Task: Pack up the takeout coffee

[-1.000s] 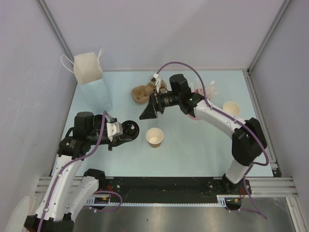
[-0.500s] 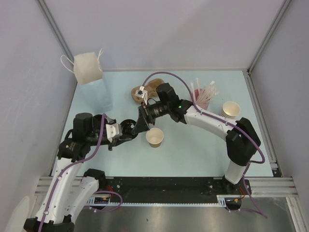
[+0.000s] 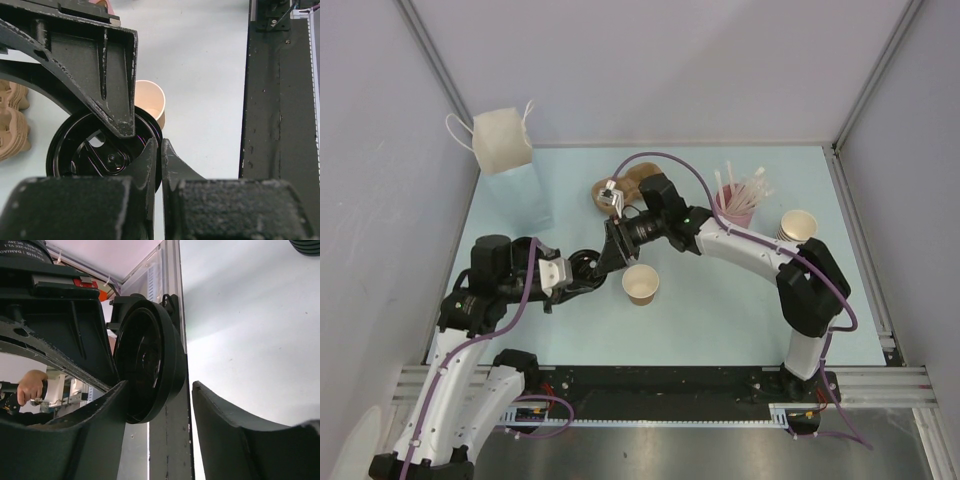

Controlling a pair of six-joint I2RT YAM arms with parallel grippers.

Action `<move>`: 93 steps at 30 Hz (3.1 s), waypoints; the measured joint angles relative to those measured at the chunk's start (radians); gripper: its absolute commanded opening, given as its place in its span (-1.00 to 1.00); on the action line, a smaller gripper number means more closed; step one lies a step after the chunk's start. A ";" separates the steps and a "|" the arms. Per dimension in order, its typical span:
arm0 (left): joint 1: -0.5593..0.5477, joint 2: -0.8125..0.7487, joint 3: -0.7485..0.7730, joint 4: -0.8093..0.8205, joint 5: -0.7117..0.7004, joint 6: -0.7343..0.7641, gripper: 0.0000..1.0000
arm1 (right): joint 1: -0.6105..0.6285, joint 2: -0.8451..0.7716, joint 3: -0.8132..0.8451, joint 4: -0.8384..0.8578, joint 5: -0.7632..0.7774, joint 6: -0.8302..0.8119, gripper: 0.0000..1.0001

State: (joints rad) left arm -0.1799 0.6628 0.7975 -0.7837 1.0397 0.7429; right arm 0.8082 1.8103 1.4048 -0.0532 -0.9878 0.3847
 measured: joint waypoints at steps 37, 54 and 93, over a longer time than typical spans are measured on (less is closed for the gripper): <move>-0.001 0.008 0.082 0.232 -0.317 -0.008 0.99 | -0.246 -0.150 0.008 -0.073 0.043 -0.058 -0.52; -0.413 0.158 -0.159 0.885 -1.006 0.184 0.99 | -0.485 -0.229 0.005 -0.156 0.005 -0.140 -0.48; -0.558 0.214 -0.744 1.915 -0.850 1.045 0.98 | -0.189 -0.203 -0.066 -0.189 0.214 -0.302 -0.46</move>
State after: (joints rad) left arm -0.7376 0.8768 0.0532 1.1309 0.1898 1.7878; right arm 0.6193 1.6073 1.3392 -0.2420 -0.7742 0.0826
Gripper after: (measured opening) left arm 0.994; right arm 0.282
